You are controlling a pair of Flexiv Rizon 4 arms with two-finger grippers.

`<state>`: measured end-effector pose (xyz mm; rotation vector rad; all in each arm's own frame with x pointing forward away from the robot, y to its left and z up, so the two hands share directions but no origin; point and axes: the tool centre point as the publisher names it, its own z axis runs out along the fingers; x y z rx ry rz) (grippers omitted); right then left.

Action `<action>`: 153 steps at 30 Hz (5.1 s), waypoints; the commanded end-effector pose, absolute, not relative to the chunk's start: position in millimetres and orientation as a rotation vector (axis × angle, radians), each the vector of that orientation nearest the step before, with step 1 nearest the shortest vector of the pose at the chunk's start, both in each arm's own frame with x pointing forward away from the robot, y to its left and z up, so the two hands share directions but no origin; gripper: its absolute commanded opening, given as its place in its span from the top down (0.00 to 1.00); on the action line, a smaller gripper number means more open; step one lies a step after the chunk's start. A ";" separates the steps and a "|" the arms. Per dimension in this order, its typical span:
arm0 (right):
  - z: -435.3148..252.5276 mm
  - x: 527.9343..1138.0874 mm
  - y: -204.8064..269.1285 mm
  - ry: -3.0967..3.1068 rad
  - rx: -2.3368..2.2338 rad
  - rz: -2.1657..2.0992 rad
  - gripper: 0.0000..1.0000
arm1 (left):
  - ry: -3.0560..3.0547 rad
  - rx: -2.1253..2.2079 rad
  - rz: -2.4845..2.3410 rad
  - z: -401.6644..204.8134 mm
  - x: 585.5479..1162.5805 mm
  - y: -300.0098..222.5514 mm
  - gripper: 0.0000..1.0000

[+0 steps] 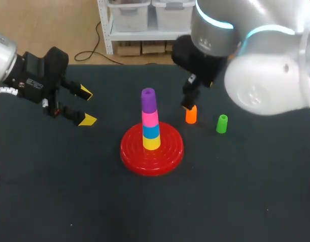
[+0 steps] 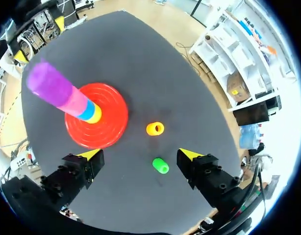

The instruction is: Pick up and stack the cylinders on the red base in this order: pink,purple,orange,green

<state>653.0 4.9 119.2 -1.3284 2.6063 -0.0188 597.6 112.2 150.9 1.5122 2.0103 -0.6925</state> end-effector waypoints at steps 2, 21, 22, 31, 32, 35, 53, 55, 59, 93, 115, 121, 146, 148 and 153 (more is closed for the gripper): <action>76.2 666.3 2.1 2.639 -1.308 0.001 0.00 | 2.008 1.511 -0.692 150.2 597.1 112.5 0.00; 60.0 691.2 9.1 2.647 -1.321 -0.055 0.00 | 2.008 1.511 -0.692 150.2 597.1 112.5 0.00; 60.0 691.2 9.1 2.647 -1.321 -0.055 0.00 | 2.008 1.511 -0.692 150.2 597.1 112.5 0.00; 60.0 691.2 9.1 2.647 -1.321 -0.055 0.00 | 2.008 1.511 -0.692 150.2 597.1 112.5 0.00; 60.0 691.2 9.1 2.647 -1.321 -0.055 0.00 | 2.008 1.511 -0.692 150.2 597.1 112.5 0.00; 56.7 680.7 13.4 2.640 -1.361 -0.022 0.00 | 2.008 1.511 -0.692 150.2 597.1 112.5 0.00; 34.5 695.3 14.4 2.739 -1.282 0.043 0.00 | 2.008 1.511 -0.692 150.2 597.1 112.5 0.00; 35.5 697.3 13.5 2.740 -1.277 0.042 0.00 | 2.008 1.511 -0.692 150.2 597.1 112.5 0.00; 33.2 703.4 7.5 2.770 -1.260 0.031 0.02 | 2.008 1.511 -0.692 150.2 597.1 112.5 0.00; 79.5 715.6 10.1 2.825 -1.334 -0.018 1.00 | 2.008 1.511 -0.692 150.2 597.1 112.5 0.00; 238.2 651.1 79.9 2.491 -1.632 0.053 1.00 | 2.008 1.511 -0.692 150.2 597.1 112.5 0.00; 246.2 631.6 97.8 2.394 -1.747 0.071 1.00 | 2.008 1.511 -0.692 150.2 597.1 112.5 0.00; 231.2 618.9 124.6 2.376 -1.857 0.057 1.00 | 2.008 1.511 -0.692 150.2 597.1 112.5 0.00; 232.8 618.7 124.7 2.367 -1.860 0.046 1.00 | 2.008 1.511 -0.692 150.2 597.1 112.5 0.00; 230.8 621.9 125.4 2.374 -1.862 0.020 1.00 | 2.008 1.511 -0.692 150.2 597.1 112.5 0.00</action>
